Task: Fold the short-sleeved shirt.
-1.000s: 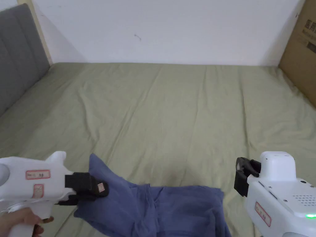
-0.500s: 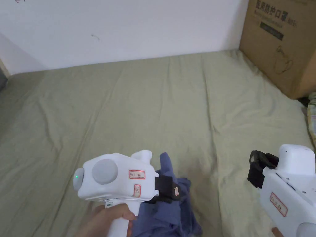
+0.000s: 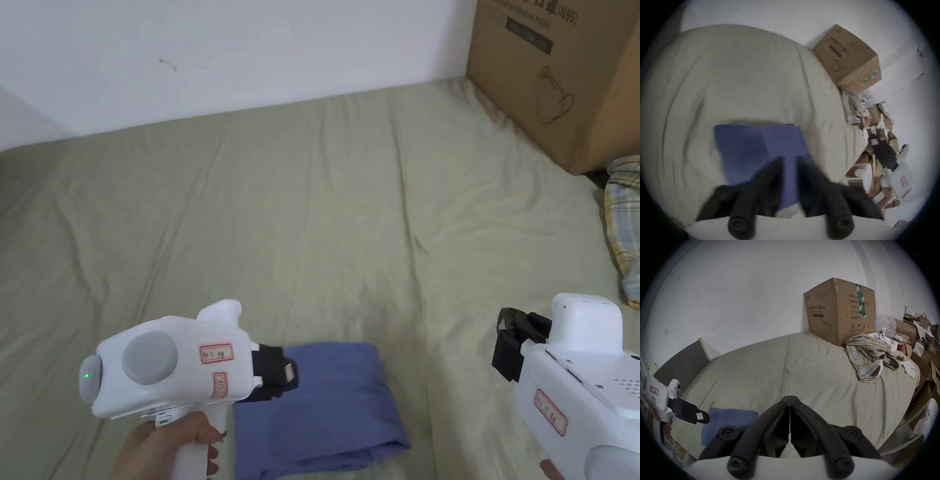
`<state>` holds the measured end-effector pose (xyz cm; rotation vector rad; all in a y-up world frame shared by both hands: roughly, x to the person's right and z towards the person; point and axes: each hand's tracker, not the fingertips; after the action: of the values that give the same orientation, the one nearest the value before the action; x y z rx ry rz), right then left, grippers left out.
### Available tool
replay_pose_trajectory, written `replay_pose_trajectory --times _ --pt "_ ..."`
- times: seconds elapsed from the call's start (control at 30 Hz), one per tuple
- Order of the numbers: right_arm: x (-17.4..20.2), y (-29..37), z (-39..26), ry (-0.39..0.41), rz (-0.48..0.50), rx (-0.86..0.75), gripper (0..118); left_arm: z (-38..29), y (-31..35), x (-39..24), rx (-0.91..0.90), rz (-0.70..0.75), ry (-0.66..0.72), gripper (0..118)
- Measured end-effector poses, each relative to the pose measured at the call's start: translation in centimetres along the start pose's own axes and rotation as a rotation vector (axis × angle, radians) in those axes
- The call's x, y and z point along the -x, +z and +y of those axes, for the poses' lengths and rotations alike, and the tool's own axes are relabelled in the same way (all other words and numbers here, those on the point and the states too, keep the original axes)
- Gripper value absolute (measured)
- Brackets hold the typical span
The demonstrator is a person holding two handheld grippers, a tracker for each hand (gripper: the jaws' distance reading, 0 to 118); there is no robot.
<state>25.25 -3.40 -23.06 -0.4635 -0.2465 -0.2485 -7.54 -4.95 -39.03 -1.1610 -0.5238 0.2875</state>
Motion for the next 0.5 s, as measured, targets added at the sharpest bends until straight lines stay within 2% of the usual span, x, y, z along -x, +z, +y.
replay_pose_trajectory --times 0.1,0.17,0.4,0.5 --pt "0.6 0.1 -0.1 0.012 0.025 0.001 1 -1.5 -1.4 2.0 0.070 0.043 0.053 3" --pt "0.8 0.2 -0.2 0.017 0.036 0.001 1 -2.3 -2.3 1.8 0.066 0.004 0.049 1" --pt "0.1 0.6 -0.3 0.013 0.034 0.003 1 -2.6 -6.3 -2.3 0.120 -0.058 0.038 0" --pt "-0.6 1.0 -0.2 0.013 0.016 -0.003 1 -3.0 -8.8 -4.8 0.176 -0.080 -0.006 0"
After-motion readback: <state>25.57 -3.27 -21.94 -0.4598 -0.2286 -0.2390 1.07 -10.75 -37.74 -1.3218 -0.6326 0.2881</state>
